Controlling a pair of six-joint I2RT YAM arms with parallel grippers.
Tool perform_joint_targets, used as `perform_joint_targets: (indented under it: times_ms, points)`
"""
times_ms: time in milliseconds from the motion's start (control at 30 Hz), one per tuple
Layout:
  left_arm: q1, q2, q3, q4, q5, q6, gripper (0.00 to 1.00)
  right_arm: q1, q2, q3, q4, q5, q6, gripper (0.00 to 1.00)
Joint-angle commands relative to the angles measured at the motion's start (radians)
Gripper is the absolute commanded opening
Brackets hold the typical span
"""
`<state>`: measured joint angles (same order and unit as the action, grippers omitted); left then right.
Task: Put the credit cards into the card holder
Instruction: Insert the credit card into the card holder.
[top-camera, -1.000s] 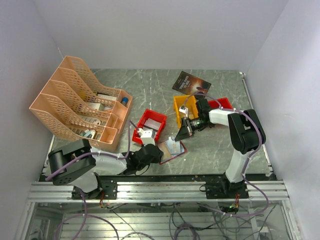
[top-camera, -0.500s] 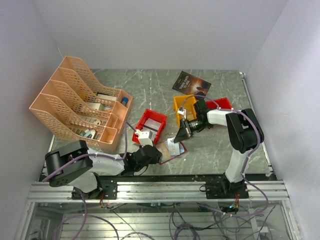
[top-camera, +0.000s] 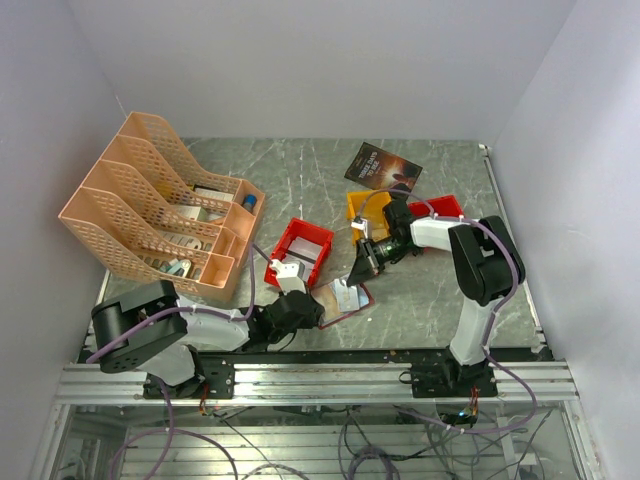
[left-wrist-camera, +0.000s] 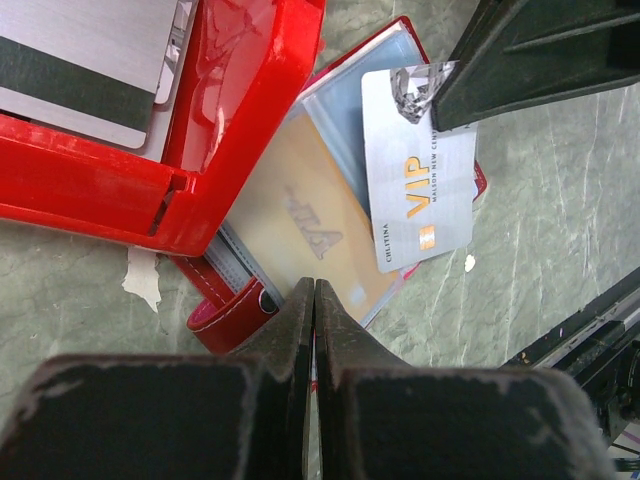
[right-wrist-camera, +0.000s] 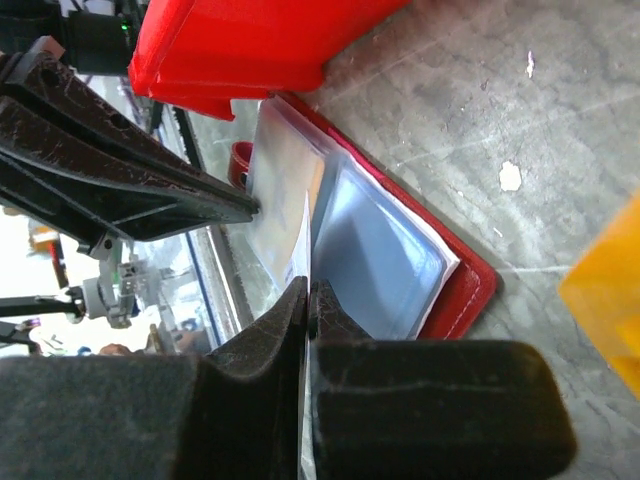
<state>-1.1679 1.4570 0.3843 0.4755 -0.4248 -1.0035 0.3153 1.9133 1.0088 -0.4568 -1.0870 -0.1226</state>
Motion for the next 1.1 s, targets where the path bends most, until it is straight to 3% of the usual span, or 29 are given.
perform_joint_targets:
  times_ms: [0, 367, 1067]
  points:
    - [-0.006, 0.008, -0.031, -0.068, -0.003, 0.012, 0.07, 0.036, 0.006, 0.031, -0.028, 0.107, -0.031, 0.0]
    - [-0.006, -0.013, -0.045, -0.071, -0.009, 0.018, 0.07, 0.09, -0.033, 0.05, -0.033, 0.263, -0.049, 0.0]
    - [-0.006, -0.037, -0.045, -0.084, -0.018, 0.041, 0.07, 0.148, 0.024, 0.107, -0.084, 0.313, -0.091, 0.0]
